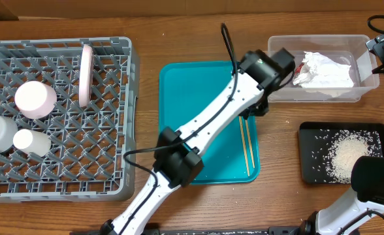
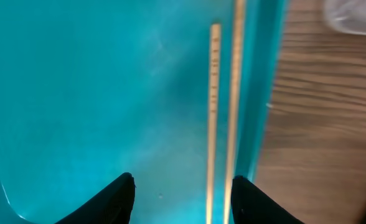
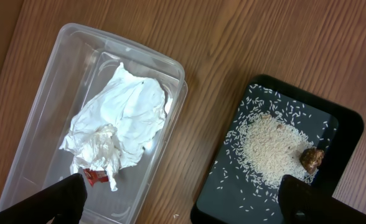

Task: Sort waste into correct bins and load items into the dishwasher
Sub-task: 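Grasp one wooden chopstick with the left gripper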

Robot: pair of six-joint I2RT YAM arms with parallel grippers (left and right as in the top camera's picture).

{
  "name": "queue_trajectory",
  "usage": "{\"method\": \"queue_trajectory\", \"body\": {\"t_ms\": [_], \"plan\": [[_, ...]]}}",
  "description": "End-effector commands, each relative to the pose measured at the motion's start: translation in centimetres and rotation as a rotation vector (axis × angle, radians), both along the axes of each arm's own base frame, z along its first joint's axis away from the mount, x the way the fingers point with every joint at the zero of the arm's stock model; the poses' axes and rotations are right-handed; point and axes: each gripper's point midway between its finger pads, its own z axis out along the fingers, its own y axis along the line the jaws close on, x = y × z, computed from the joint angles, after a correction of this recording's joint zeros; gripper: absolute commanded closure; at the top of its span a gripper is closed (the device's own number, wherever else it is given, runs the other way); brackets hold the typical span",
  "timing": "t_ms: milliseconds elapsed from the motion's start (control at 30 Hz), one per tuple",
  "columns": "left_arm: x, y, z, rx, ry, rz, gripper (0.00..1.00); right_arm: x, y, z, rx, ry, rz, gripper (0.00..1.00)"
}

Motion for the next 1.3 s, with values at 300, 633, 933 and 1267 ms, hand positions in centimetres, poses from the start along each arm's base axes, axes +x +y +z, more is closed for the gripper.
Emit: {"method": "queue_trajectory", "body": {"t_ms": [300,633,933,1267], "plan": [[0.3,-1.8,-5.2,-0.022,0.064,0.047,0.52,-0.3,-0.2,0.9,-0.017,-0.019,-0.004,0.0],[0.0,-1.3,-6.1,0.011,0.086,0.047,0.53,-0.3,-0.2,0.9,-0.016,-0.019,-0.003,0.0],[-0.3,-1.0,-8.0,0.03,0.105,0.049,0.51,-0.3,-0.2,0.9,-0.017,-0.019,-0.004,0.0],[-1.2,-0.7,-9.9,0.045,0.153,0.05,0.57,-0.3,-0.2,0.9,-0.016,-0.019,-0.004,0.0]]}}
